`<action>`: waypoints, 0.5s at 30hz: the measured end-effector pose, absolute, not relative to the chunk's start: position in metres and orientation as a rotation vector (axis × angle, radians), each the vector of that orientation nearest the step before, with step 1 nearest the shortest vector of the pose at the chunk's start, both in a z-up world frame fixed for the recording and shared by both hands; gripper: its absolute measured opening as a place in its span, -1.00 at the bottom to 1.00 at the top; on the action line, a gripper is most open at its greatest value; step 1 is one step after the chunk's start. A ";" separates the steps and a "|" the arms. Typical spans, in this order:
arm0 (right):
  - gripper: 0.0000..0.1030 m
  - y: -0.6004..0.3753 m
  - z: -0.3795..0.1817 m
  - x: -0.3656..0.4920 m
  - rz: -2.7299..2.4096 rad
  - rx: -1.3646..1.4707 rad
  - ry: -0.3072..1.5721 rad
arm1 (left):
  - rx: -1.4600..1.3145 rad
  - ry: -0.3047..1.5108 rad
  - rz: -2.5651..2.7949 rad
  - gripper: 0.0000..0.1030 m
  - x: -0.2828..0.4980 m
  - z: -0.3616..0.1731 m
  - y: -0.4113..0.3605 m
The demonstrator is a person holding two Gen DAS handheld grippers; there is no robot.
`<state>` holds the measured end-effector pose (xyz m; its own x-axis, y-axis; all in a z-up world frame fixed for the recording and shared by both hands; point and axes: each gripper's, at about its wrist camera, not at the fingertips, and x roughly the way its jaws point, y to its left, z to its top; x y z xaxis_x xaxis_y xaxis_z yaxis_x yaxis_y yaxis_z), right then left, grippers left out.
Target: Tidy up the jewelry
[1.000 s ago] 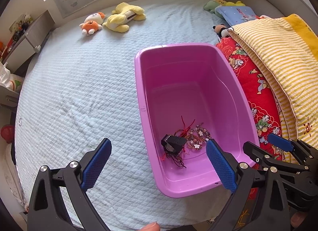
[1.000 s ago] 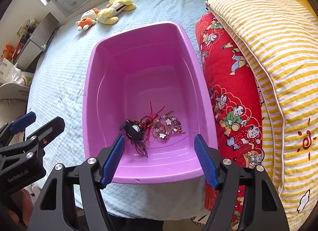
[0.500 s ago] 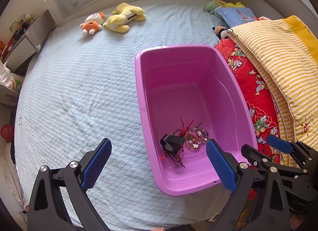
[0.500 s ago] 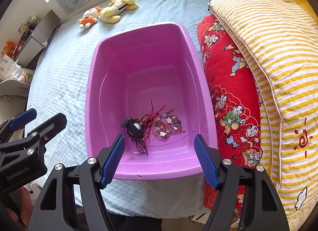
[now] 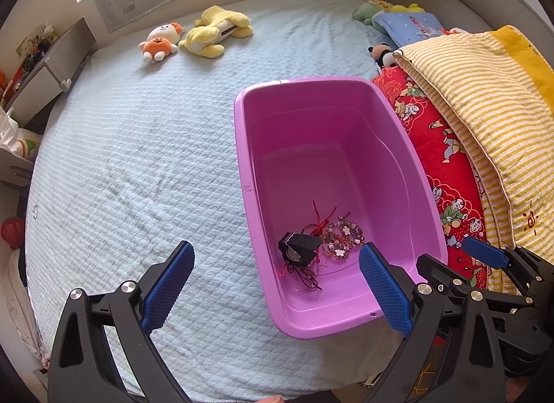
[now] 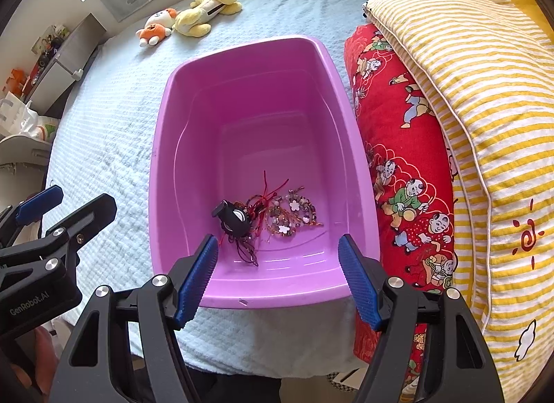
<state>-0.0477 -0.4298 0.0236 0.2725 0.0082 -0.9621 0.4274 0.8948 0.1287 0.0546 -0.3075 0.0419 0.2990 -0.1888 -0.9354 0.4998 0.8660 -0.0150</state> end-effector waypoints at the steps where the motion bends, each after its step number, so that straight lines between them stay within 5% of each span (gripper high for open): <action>1: 0.33 -0.430 0.024 -0.047 -0.291 0.400 1.272 | 0.303 1.184 -0.467 0.83 0.055 0.042 -0.307; 15: 0.33 -0.429 0.024 -0.047 -0.290 0.397 1.273 | 0.302 1.185 -0.464 0.83 0.054 0.042 -0.304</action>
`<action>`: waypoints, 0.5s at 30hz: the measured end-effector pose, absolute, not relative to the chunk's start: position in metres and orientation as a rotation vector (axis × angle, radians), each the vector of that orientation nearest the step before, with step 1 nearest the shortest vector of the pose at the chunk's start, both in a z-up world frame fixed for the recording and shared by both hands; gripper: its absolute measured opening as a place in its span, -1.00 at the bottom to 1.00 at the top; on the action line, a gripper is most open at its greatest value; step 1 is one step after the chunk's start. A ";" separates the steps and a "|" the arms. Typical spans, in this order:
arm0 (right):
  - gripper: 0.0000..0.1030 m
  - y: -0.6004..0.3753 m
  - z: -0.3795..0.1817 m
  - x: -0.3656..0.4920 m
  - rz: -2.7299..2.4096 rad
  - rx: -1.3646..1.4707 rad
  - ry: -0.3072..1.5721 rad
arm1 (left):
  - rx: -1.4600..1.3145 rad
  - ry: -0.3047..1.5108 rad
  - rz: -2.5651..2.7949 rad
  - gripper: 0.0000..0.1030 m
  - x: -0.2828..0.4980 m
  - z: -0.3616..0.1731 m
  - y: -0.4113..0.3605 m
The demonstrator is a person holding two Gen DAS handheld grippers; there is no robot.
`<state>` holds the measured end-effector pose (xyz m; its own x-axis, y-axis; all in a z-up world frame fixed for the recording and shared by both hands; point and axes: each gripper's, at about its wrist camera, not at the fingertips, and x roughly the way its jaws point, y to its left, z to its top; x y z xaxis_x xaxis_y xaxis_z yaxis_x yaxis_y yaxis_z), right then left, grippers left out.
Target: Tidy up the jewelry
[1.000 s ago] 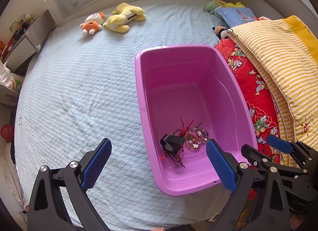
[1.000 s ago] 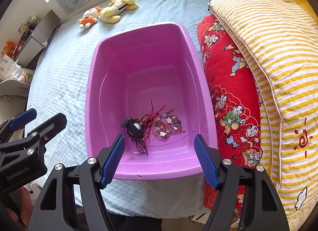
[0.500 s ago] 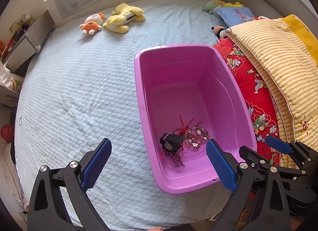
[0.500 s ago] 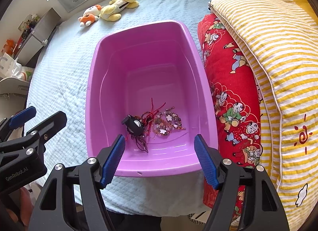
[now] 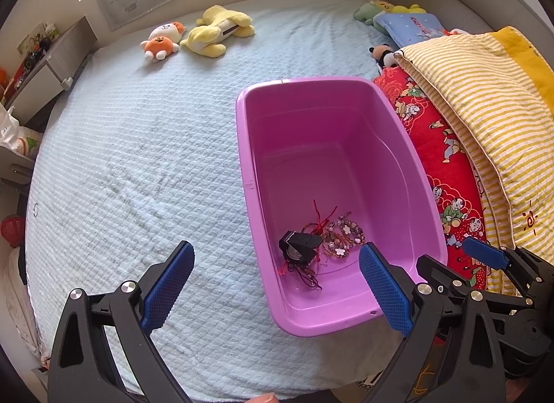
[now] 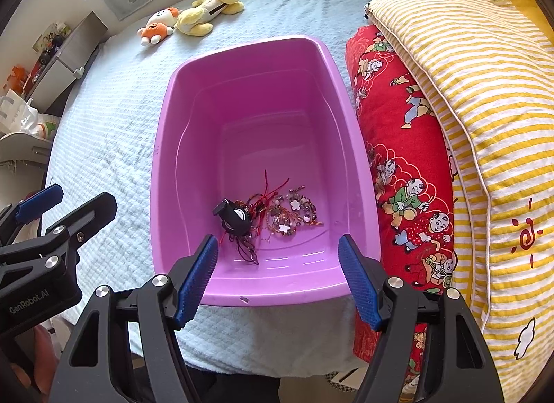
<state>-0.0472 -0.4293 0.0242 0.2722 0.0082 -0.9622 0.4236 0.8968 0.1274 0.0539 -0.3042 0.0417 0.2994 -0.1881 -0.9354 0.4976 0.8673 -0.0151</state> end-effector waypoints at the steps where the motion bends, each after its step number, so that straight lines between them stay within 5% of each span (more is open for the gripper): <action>1: 0.33 -0.429 0.024 -0.047 -0.290 0.398 1.273 | 0.302 1.185 -0.465 0.83 0.054 0.041 -0.304; 15: 0.33 -0.427 0.022 -0.047 -0.282 0.394 1.280 | 0.276 1.196 -0.479 0.82 0.053 0.038 -0.298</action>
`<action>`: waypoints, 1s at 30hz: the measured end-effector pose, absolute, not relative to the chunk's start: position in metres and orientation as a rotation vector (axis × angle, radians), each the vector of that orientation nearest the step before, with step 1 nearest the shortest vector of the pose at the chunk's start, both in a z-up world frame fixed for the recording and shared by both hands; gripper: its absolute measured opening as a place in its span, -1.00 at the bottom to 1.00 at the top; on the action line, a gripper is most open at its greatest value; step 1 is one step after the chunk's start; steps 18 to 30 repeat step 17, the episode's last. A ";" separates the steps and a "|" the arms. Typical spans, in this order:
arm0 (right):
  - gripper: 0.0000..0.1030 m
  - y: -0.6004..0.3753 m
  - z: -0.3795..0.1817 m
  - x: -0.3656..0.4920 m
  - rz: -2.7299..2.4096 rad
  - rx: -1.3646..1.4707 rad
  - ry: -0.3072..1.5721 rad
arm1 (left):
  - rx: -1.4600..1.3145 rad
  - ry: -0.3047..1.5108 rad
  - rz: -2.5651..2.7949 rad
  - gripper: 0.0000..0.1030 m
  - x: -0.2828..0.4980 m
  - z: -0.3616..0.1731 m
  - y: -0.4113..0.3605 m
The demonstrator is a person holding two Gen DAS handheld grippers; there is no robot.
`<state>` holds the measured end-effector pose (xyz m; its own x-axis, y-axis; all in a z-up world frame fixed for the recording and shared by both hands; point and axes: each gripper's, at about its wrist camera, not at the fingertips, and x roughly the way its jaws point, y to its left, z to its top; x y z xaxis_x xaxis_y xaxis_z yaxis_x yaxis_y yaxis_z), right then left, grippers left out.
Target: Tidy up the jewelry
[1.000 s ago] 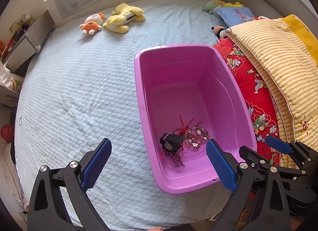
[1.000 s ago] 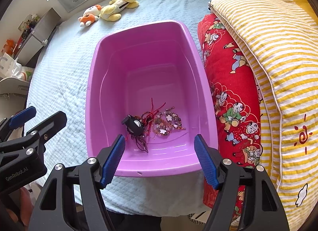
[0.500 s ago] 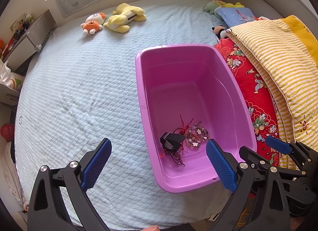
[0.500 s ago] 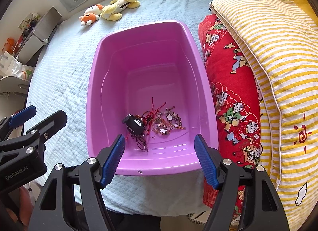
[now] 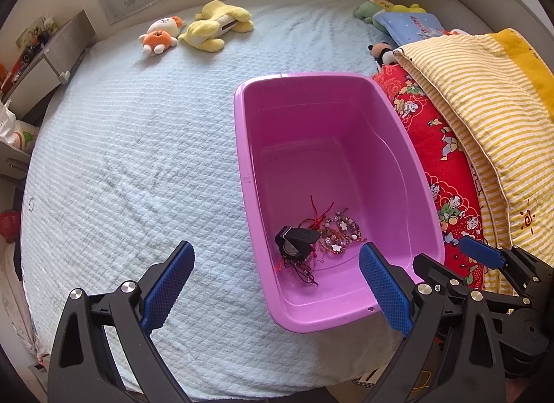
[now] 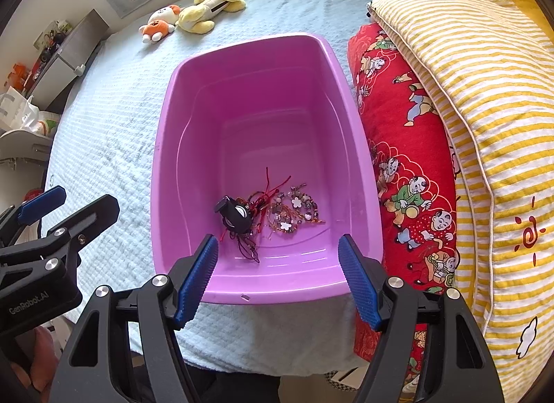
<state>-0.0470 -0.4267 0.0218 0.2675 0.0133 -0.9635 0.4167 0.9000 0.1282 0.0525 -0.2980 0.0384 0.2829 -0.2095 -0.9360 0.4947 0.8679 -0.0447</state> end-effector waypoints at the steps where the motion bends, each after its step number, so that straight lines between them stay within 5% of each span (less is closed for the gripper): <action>1: 0.33 -0.427 0.022 -0.047 -0.281 0.393 1.279 | 0.271 1.188 -0.486 0.82 0.052 0.040 -0.298; 30: 0.33 -0.426 0.021 -0.047 -0.281 0.393 1.280 | 0.284 1.226 -0.472 0.83 0.056 0.035 -0.298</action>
